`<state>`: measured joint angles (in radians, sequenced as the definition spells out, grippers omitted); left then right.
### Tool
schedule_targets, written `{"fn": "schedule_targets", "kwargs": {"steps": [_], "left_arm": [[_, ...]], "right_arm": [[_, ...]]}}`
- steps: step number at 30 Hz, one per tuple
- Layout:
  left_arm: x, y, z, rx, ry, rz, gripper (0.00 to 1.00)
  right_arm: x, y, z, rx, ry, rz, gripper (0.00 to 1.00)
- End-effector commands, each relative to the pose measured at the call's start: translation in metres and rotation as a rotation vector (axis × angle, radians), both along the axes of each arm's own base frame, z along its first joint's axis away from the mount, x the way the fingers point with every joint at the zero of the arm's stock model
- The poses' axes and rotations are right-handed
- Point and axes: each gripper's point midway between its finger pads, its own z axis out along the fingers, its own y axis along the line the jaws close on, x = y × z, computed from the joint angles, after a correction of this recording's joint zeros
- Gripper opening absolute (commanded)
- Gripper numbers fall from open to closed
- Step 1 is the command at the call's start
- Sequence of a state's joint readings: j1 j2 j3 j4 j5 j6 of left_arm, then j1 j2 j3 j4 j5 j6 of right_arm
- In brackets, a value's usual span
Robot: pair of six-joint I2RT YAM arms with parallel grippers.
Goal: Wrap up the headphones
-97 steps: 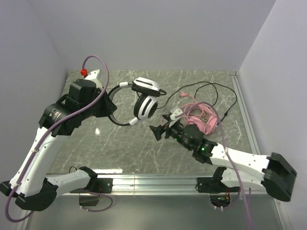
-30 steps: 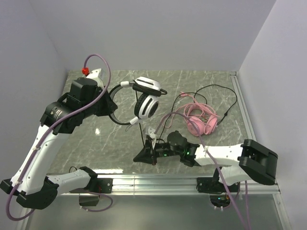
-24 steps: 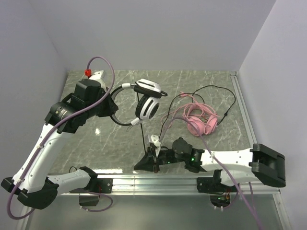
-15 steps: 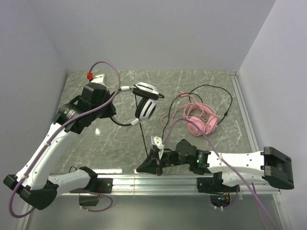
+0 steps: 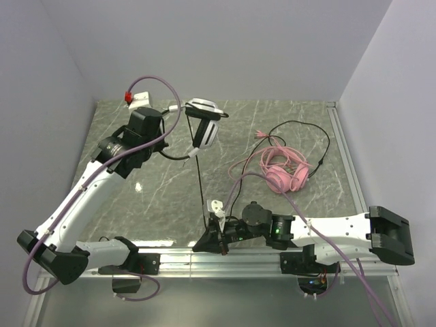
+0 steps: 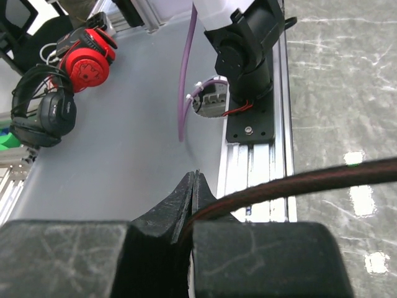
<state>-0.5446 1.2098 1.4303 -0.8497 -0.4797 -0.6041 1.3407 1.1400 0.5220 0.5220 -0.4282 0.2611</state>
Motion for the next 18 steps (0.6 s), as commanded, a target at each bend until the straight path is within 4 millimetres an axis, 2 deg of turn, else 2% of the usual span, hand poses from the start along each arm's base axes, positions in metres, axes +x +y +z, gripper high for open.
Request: {"fn": "schedule_targets", "kwargs": {"steps": [1, 5, 12, 15, 16, 17, 18], "left_arm": [[0.026, 0.009, 0.092, -0.123, -0.294, 0.118, 0.00], [0.029, 0.012, 0.099, -0.092, -0.300, 0.123, 0.00], [0.030, 0.016, 0.108, -0.080, -0.332, 0.120, 0.00], [0.032, 0.021, 0.100, -0.057, -0.342, 0.143, 0.00], [0.034, 0.024, 0.085, -0.024, -0.326, 0.149, 0.00], [0.034, 0.029, 0.080, -0.001, -0.331, 0.177, 0.00], [0.034, 0.033, 0.083, -0.008, -0.364, 0.193, 0.00]], "right_arm": [[-0.009, 0.001, 0.005, 0.024, 0.007, 0.029, 0.00], [-0.011, -0.004, -0.005, 0.015, 0.023, 0.025, 0.00], [-0.011, -0.006, -0.006, 0.014, 0.031, 0.016, 0.00], [-0.015, -0.009, 0.006, 0.022, 0.022, 0.018, 0.00], [-0.015, -0.010, 0.024, 0.055, 0.010, 0.012, 0.00], [-0.015, -0.010, 0.030, 0.057, 0.007, 0.004, 0.00], [-0.012, -0.012, 0.026, 0.009, 0.013, -0.020, 0.00]]}}
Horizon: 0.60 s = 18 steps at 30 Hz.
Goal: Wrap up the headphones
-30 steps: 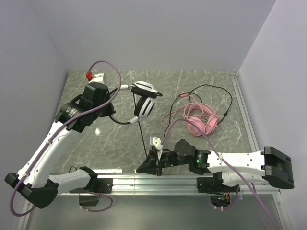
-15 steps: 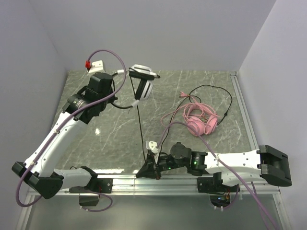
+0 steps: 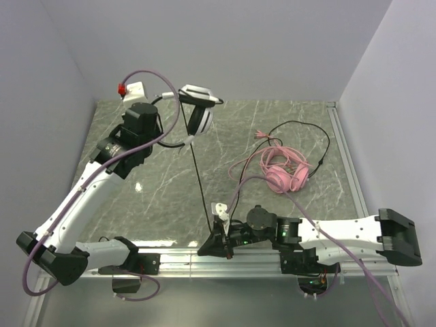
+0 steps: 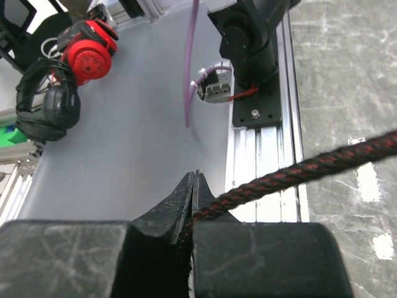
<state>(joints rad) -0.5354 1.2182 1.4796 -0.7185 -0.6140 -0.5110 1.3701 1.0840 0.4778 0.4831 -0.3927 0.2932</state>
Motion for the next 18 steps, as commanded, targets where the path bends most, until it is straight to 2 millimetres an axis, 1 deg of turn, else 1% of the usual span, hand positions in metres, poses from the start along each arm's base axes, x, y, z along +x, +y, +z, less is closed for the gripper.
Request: {"fn": "schedule_targets", "kwargs": {"steps": [1, 2, 3, 4, 5, 6, 7, 8, 9, 10, 11, 12, 13, 14, 15, 16, 17, 18], "left_arm": [[0.010, 0.018, 0.023, -0.029, -0.172, 0.107, 0.00], [0.009, 0.024, 0.022, -0.012, -0.178, 0.134, 0.00], [0.010, 0.024, 0.012, 0.009, -0.162, 0.129, 0.00], [0.012, 0.022, 0.010, 0.042, -0.164, 0.105, 0.00], [0.014, 0.019, 0.004, 0.066, -0.151, 0.084, 0.00], [0.018, 0.014, -0.006, 0.089, -0.122, 0.059, 0.00], [0.018, 0.011, -0.015, 0.120, -0.090, 0.045, 0.00], [0.023, 0.006, -0.029, 0.151, -0.049, 0.038, 0.00], [0.022, 0.004, -0.035, 0.195, -0.018, 0.034, 0.00], [0.024, 0.003, -0.038, 0.220, -0.009, 0.039, 0.00], [0.025, 0.001, -0.044, 0.258, 0.014, 0.035, 0.00], [0.027, 0.002, -0.053, 0.315, 0.036, 0.058, 0.00], [0.025, -0.003, -0.057, 0.369, 0.049, 0.036, 0.00], [0.026, -0.005, -0.060, 0.396, 0.054, 0.029, 0.00], [0.024, -0.006, -0.068, 0.446, 0.071, 0.007, 0.00], [0.022, -0.011, -0.072, 0.456, 0.075, -0.025, 0.00], [0.019, -0.013, -0.071, 0.454, 0.069, -0.053, 0.00], [0.017, -0.016, -0.077, 0.471, 0.079, -0.091, 0.00]], "right_arm": [[-0.001, 0.001, 0.057, 0.065, -0.025, -0.028, 0.00], [0.003, 0.001, 0.061, 0.046, -0.023, -0.050, 0.00], [0.007, -0.004, 0.052, -0.028, -0.015, -0.083, 0.00], [0.018, -0.002, 0.075, -0.008, -0.025, -0.143, 0.00], [0.024, -0.003, 0.080, -0.020, -0.031, -0.180, 0.00], [0.028, -0.008, 0.076, -0.073, -0.035, -0.202, 0.00], [0.034, -0.005, 0.098, -0.049, -0.044, -0.230, 0.00], [0.037, -0.005, 0.103, -0.060, -0.051, -0.245, 0.00], [0.043, -0.005, 0.114, -0.087, -0.061, -0.269, 0.00], [0.043, -0.005, 0.117, -0.108, -0.066, -0.267, 0.00], [0.053, -0.006, 0.120, -0.134, -0.075, -0.302, 0.00], [0.059, -0.014, 0.108, -0.225, -0.091, -0.326, 0.00], [0.067, -0.012, 0.119, -0.230, -0.098, -0.356, 0.00], [0.083, -0.020, 0.117, -0.262, -0.103, -0.410, 0.00], [0.092, -0.022, 0.120, -0.256, -0.099, -0.432, 0.00], [0.099, -0.028, 0.126, -0.238, -0.089, -0.451, 0.00], [0.102, -0.031, 0.129, -0.223, -0.074, -0.439, 0.00], [0.123, -0.043, 0.135, -0.213, -0.069, -0.501, 0.00]]}}
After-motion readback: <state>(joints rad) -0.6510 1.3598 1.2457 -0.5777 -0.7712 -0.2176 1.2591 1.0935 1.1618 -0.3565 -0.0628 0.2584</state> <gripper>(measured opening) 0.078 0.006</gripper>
